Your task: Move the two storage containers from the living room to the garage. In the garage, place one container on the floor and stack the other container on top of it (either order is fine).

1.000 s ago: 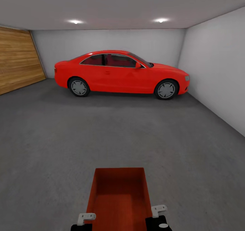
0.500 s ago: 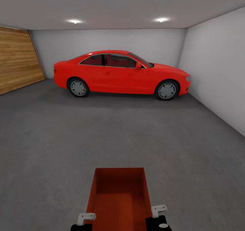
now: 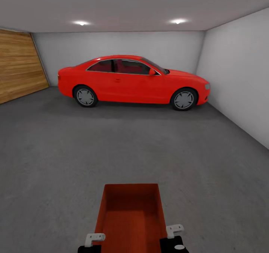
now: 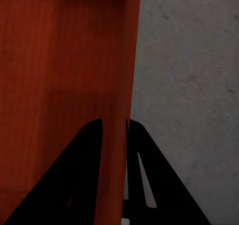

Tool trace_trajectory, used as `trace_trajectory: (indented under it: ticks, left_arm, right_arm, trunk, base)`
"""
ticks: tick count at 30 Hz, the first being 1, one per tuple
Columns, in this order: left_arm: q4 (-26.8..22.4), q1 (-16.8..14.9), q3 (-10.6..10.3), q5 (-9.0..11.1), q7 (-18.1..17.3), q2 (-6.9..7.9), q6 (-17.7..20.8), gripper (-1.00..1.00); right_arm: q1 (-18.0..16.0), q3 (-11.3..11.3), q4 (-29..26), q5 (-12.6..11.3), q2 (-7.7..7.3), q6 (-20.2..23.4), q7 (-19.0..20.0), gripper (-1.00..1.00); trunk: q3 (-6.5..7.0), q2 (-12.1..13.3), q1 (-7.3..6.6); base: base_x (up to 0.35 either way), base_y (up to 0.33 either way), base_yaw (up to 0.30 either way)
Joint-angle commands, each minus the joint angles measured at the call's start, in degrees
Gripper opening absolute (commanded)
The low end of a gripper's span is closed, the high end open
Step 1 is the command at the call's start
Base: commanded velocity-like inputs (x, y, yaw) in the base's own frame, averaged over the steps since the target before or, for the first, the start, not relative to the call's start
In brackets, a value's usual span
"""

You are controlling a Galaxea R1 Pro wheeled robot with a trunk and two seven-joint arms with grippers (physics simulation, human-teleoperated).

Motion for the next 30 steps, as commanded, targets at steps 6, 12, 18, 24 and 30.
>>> trace_trajectory:
  ticks: [6,12,18,24,30]
  left_arm:
    - [-0.12,-0.08,-0.30,0.23,0.41,0.83,-1.72,-1.00]
    - [-0.14,-0.08,-0.30,0.23,0.41,0.83,-1.72,-1.00]
    - [-0.12,-0.08,-0.31,0.23,0.41,0.83,-1.72,-1.00]
    - [-0.12,-0.07,-0.30,0.23,0.41,0.83,-1.72,-1.00]
    - [-0.12,-0.08,-0.31,0.23,0.41,0.83,-1.72,-1.00]
  right_arm:
    - [-0.01,0.71,0.20,-0.41,-1.53,0.22,-0.07,-1.00]
    - [-0.01,0.73,0.20,-0.40,-1.55,0.22,-0.07,-1.00]
    - [-0.01,0.72,0.20,-0.40,-1.54,0.22,-0.07,-1.00]
    - [-0.01,0.71,0.20,-0.38,-1.53,0.22,-0.07,-1.00]
    - [-0.01,0.71,0.20,-0.39,-1.53,0.22,-0.07,-1.00]
  trunk:
    - [-0.09,-0.08,0.03]
    - [-0.09,-0.08,0.03]
    - [-0.09,-0.08,0.03]
    - [-0.09,-0.08,0.03]
    - [-0.09,-0.08,0.03]
  base:
    - [0.148,0.000,0.000]
    - [0.148,0.000,0.000]
    - [0.148,0.000,0.000]
    - [0.148,0.000,0.000]
    - [0.148,0.000,0.000]
